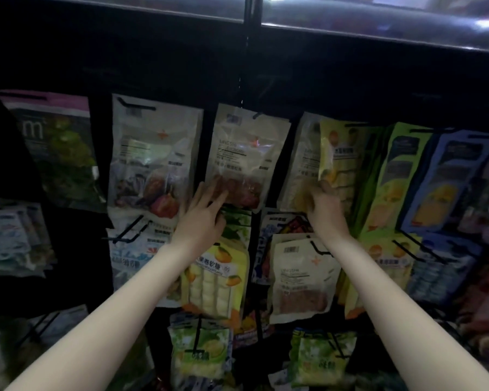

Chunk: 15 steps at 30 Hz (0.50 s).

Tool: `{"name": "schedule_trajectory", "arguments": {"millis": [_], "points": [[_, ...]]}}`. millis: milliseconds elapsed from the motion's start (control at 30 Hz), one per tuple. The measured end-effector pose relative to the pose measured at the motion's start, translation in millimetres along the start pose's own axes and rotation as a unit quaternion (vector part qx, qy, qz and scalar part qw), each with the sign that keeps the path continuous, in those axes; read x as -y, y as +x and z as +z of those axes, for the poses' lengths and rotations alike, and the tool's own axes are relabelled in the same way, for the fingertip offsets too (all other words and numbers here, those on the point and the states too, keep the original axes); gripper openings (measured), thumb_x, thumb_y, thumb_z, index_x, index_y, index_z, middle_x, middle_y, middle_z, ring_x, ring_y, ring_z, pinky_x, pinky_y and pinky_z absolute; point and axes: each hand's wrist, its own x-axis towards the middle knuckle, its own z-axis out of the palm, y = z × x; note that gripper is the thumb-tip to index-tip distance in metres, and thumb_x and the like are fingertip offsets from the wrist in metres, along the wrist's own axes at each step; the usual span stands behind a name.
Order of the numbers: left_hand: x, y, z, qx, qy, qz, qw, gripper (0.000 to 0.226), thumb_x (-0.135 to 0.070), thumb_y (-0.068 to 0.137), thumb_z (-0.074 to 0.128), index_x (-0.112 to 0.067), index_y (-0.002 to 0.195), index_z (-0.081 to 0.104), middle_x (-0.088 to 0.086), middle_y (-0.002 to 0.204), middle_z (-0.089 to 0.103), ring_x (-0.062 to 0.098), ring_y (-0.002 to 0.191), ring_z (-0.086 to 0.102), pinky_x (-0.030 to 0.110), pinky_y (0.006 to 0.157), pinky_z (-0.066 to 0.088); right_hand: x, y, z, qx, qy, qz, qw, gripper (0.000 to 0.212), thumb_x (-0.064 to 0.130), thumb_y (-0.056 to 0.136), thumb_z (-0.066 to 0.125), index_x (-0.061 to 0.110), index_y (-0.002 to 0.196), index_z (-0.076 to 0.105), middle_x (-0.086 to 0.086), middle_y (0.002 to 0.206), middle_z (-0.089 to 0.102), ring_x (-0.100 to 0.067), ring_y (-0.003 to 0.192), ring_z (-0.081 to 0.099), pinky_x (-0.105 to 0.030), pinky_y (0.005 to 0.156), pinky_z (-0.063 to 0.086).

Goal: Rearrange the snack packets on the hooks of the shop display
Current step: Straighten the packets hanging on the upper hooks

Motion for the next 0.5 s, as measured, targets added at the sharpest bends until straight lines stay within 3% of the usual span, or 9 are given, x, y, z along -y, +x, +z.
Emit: {"name": "schedule_trajectory", "arguments": {"millis": [133,233,333,500], "points": [[14,-22,-1,0.018,-0.056,-0.01,0.998,0.051,-0.034,0.098,0.029,-0.025,0.147,0.022,-0.003,0.157,-0.002,0.02,0.145,-0.006,0.045,0.116,-0.001,15,-4,2,0.035,-0.095,-0.039,0.994,0.045,0.012,0.092,0.053,0.013,0.136,0.043,-0.016,0.15,0.019,-0.037,0.135,0.02,-0.043,0.105,0.034],[21,-31,-3,0.044,-0.07,-0.018,0.996,0.06,-0.044,0.09,0.016,-0.027,0.147,0.022,-0.005,0.157,-0.002,0.022,0.145,-0.005,0.045,0.116,0.0,5,3,13,0.088,-0.206,0.011,0.975,0.048,0.019,0.094,0.051,0.014,0.139,0.038,-0.015,0.153,0.005,-0.042,0.137,0.01,-0.052,0.109,0.024],[20,-35,-1,0.054,-0.053,-0.024,0.997,0.048,-0.032,0.101,0.025,-0.027,0.148,0.02,-0.003,0.157,-0.004,0.022,0.145,-0.006,0.047,0.115,0.001,-4,7,27,0.044,-0.227,0.068,0.97,0.058,0.012,0.093,0.052,0.003,0.144,0.026,-0.011,0.153,0.003,-0.041,0.135,0.012,-0.052,0.11,0.022],[10,-28,-9,0.042,-0.025,-0.014,0.999,0.053,-0.023,0.099,0.035,-0.025,0.149,0.016,0.0,0.158,-0.001,0.023,0.145,-0.005,0.048,0.115,0.001,-2,18,20,-0.036,-0.193,0.099,0.975,0.057,-0.01,0.085,0.05,0.009,0.136,0.03,-0.019,0.145,0.017,-0.042,0.122,0.029,-0.049,0.098,0.038]]}}
